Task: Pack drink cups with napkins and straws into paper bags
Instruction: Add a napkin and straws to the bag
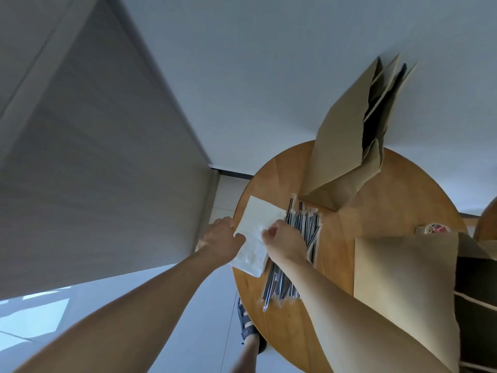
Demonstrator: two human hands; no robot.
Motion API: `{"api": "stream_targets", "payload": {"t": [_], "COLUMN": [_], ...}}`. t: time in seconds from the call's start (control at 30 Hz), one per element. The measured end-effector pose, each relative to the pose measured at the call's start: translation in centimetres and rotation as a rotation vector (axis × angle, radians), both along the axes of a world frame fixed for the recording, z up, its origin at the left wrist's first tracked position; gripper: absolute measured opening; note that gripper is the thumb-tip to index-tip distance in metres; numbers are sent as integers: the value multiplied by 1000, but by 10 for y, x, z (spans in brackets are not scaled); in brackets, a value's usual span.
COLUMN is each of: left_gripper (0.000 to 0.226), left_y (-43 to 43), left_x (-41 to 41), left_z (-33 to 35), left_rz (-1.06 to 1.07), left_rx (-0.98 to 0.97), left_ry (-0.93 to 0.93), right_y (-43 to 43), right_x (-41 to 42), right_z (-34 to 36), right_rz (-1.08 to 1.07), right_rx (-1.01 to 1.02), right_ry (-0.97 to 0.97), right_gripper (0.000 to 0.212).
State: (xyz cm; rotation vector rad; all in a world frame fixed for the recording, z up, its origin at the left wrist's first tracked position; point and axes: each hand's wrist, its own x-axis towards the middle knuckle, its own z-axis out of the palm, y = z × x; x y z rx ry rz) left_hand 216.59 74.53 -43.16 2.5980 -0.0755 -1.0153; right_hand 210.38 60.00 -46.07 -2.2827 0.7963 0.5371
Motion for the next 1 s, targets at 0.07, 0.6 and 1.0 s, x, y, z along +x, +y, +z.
{"api": "stream_targets", "payload": {"t": [0.07,0.6,1.0], "left_gripper": [34,12,19], "left_y": [-2,-22,-40], "left_x": [2,-1,-22], "left_z": [-2,5,16], "left_rz": [64,384,416], "left_rx": [-64,-401,-412], "left_ry": [-1,164,149], "right_y": [-1,-31,-51], "right_x": [-5,-48,-92], "right_z": [3,-1,-28], "right_rz": [-15,-153,-53], "right_rx": [93,-9,-289], "right_ry": [-73,-295,23], "right_gripper": [18,18,16]}}
